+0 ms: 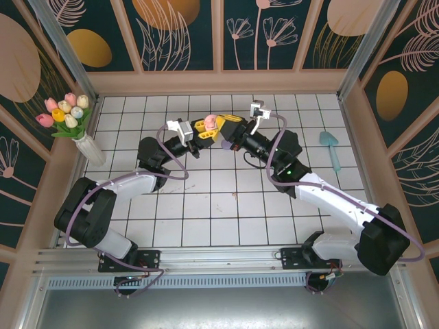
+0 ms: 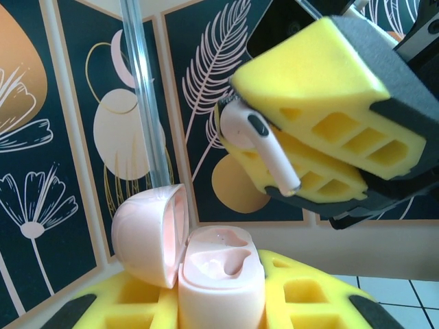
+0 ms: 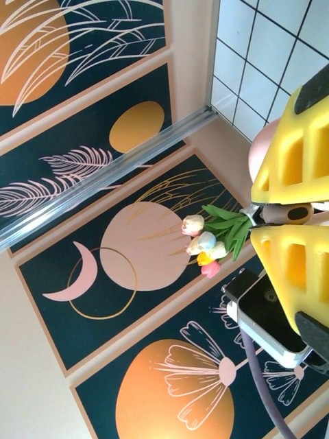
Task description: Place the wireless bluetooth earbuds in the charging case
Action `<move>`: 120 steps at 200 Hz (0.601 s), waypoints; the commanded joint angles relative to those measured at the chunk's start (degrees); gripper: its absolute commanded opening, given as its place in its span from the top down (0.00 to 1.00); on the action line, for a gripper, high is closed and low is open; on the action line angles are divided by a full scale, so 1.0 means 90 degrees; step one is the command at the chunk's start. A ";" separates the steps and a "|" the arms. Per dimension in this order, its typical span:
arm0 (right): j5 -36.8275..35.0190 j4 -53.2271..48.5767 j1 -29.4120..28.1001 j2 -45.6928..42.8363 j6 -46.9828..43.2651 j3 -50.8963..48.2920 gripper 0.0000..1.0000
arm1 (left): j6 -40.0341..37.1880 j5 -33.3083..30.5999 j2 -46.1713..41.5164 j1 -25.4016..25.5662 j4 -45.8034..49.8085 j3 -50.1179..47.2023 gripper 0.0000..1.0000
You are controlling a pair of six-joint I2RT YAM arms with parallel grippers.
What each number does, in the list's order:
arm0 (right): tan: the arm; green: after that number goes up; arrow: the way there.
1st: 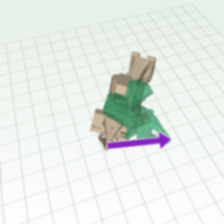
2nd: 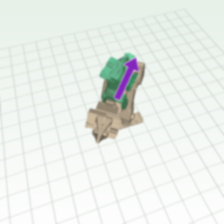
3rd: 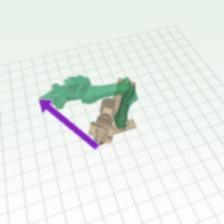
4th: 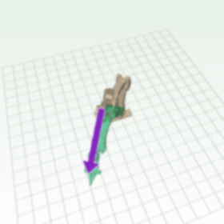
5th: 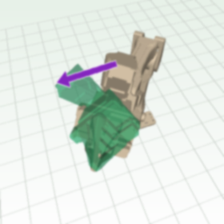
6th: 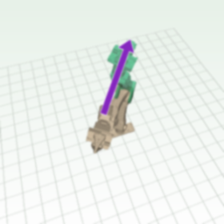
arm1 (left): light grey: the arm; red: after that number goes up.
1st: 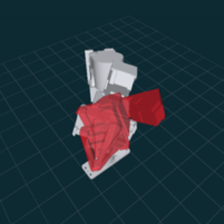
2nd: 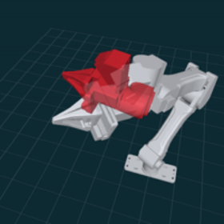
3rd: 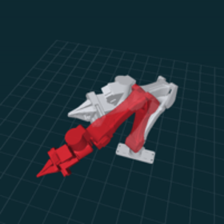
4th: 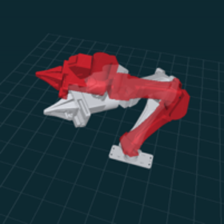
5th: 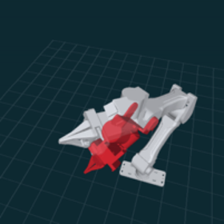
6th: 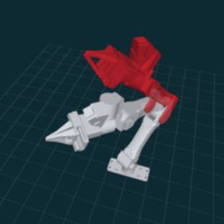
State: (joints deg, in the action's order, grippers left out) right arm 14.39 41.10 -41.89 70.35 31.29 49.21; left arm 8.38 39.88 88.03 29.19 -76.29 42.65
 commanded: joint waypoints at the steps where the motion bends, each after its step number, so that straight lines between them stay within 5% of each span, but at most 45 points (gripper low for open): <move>1: -0.0192 0.0486 -0.0043 0.0070 -0.0185 -0.0087 0.88 | 0.0035 0.0100 -0.0219 0.0027 -0.0050 0.0200 1.00; 120: -0.0322 0.0590 0.0025 0.0294 -0.0152 0.0010 0.89 | 0.0076 0.0202 -0.0278 0.0038 0.0078 0.0184 1.00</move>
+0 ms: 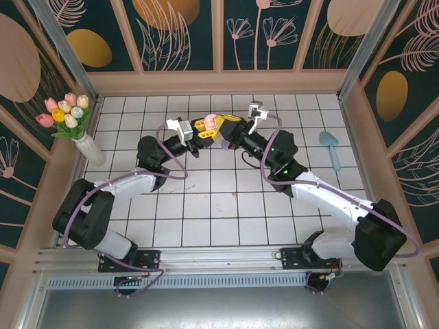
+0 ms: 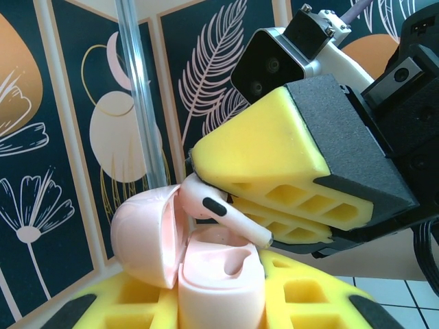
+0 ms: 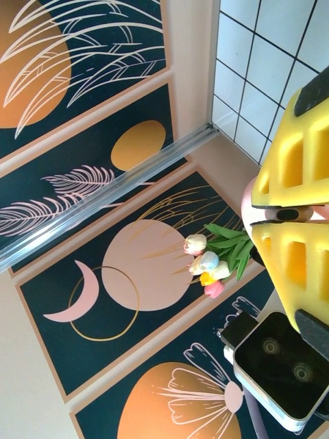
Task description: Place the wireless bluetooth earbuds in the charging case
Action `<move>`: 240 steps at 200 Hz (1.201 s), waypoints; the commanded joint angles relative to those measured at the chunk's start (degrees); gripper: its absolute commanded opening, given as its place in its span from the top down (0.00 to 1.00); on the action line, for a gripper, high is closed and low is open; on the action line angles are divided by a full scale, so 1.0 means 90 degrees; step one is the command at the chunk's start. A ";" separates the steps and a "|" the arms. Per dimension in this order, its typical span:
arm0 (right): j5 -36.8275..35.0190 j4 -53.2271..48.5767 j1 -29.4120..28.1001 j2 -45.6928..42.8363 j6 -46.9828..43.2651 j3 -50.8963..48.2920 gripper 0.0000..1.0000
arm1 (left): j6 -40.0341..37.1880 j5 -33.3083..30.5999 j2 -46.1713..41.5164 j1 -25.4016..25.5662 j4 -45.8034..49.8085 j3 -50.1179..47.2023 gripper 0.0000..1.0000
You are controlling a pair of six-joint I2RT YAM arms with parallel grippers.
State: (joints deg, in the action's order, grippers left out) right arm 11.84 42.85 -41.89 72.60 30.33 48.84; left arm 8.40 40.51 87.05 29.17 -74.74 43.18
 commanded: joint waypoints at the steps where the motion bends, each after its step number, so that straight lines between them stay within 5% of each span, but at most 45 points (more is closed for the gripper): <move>1: -0.0037 0.0395 0.0025 0.0042 -0.0042 0.0052 0.89 | 0.0078 0.0134 -0.0165 0.0040 -0.0094 0.0120 1.00; 63: -0.0105 0.0156 0.0038 -0.0019 -0.0012 0.0051 0.90 | 0.0375 0.0157 -0.0103 0.0042 -0.0214 0.0125 1.00; 94: -0.0475 -0.0313 0.0045 0.0086 0.0181 0.0136 0.89 | 0.1267 0.0066 0.0208 0.0050 -0.0956 -0.0006 1.00; 130: -0.1345 -0.1586 0.0235 -0.0029 0.0879 -0.0056 0.86 | 0.1388 -0.0850 0.0329 0.0050 -0.1552 -0.0694 1.00; 202: -0.2665 -0.5421 0.0821 -0.0217 0.1648 -0.0699 0.59 | 0.1066 -0.1677 -0.0042 0.0050 -0.1234 -0.1350 1.00; 240: -0.2304 -0.5749 0.1442 -0.0211 0.2059 -0.1281 0.47 | 0.1117 -0.1750 -0.0070 0.0048 -0.1146 -0.1349 1.00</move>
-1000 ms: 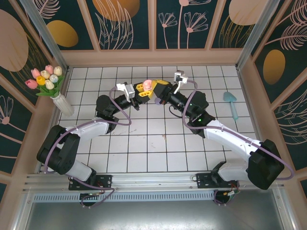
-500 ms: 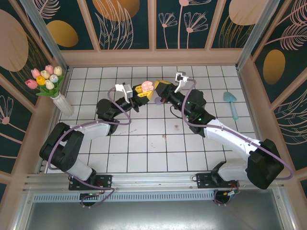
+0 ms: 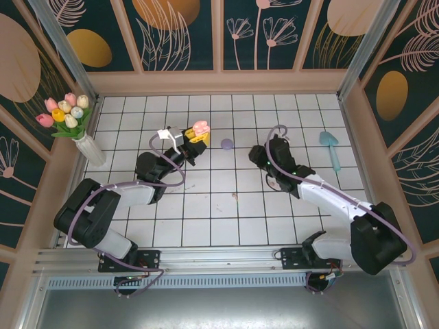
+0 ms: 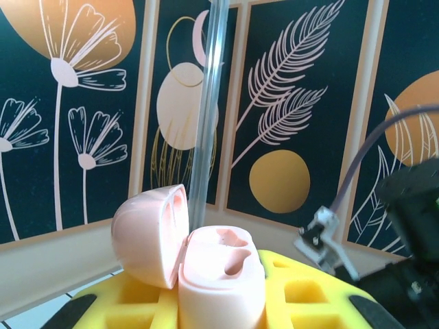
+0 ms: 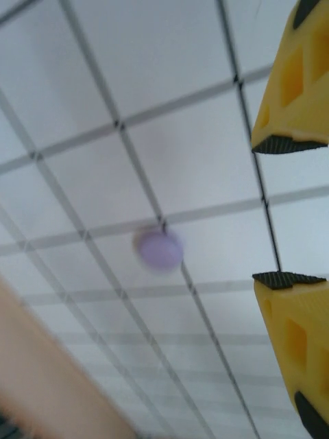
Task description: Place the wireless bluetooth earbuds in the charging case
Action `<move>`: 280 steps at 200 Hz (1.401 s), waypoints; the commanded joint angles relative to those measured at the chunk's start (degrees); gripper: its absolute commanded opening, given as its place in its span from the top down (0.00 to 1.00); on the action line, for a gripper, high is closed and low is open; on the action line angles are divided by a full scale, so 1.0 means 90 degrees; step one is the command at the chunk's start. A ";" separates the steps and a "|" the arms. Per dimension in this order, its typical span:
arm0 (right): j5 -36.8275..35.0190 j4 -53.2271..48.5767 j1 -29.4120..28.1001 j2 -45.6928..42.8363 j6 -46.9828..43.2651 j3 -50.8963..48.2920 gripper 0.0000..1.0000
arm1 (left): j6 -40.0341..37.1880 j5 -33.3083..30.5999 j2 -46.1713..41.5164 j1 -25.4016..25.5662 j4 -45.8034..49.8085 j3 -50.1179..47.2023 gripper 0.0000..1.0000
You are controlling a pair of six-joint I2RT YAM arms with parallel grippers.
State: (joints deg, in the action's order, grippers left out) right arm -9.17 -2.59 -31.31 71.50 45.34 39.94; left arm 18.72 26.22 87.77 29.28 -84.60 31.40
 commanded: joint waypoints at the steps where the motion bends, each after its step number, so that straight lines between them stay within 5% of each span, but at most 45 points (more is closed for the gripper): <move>1: 0.0046 -0.0699 0.0266 -0.0082 0.0386 -0.0300 0.47 | -0.0029 -0.0170 -0.0151 0.0037 -0.0047 -0.0040 1.00; 68: 0.1153 -0.0640 -0.0631 0.0893 -0.0650 0.0115 0.47 | -0.0163 -0.0629 -0.0273 0.0037 0.0045 -0.0260 1.00; 122: 0.0952 -0.1228 -0.1603 0.1923 -0.1727 0.0906 0.50 | -0.0542 -0.0967 -0.0664 0.0038 0.0318 -0.0627 1.00; 280: 0.0254 -0.2109 -0.2330 0.2780 -0.1978 0.1372 0.63 | -0.0850 -0.1117 -0.1068 0.0037 0.0718 -0.0669 1.00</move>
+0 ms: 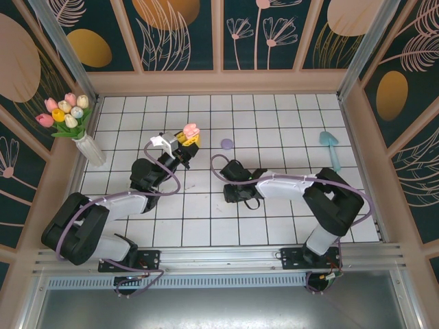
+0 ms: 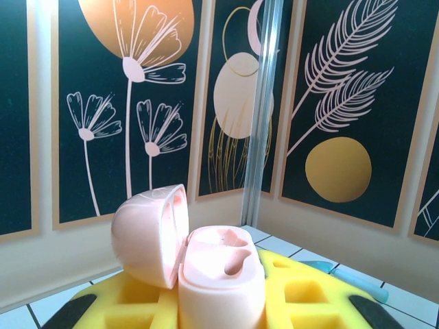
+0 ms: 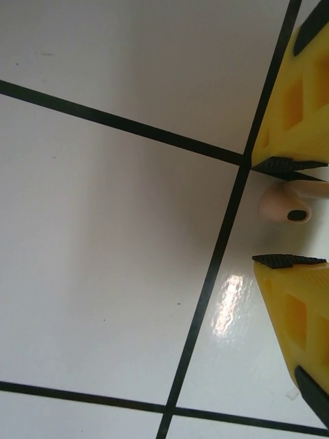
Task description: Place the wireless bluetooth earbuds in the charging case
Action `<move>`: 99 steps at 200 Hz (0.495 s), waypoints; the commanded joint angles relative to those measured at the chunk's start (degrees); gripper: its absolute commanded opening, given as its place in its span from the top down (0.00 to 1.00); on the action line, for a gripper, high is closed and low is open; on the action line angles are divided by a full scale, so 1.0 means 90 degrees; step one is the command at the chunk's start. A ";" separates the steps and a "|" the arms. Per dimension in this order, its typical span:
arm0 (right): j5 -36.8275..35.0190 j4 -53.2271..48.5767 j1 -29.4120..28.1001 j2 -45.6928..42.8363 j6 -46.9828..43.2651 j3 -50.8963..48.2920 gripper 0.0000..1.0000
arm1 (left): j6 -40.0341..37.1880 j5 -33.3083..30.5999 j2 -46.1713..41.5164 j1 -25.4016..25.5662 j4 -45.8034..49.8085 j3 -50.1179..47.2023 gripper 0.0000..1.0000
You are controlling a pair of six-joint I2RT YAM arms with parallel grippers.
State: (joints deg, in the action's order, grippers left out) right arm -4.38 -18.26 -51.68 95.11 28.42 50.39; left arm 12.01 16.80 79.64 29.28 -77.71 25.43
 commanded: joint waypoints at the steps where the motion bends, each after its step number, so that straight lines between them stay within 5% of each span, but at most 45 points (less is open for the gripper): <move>1: -0.0281 -0.0375 -0.0068 0.0166 -0.0100 0.0211 0.63 | -0.0104 -0.0070 -0.0161 0.0037 -0.0047 -0.0005 1.00; 99: -0.0746 -0.0996 -0.0437 0.0550 -0.0046 0.0495 0.68 | -0.0143 -0.0069 -0.0086 0.0038 -0.0063 0.0055 1.00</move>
State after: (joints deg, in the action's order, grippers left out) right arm -9.93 -22.98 -54.39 98.45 28.36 54.28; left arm 11.97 16.40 79.64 29.28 -77.69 25.43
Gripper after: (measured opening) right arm 0.319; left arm 0.233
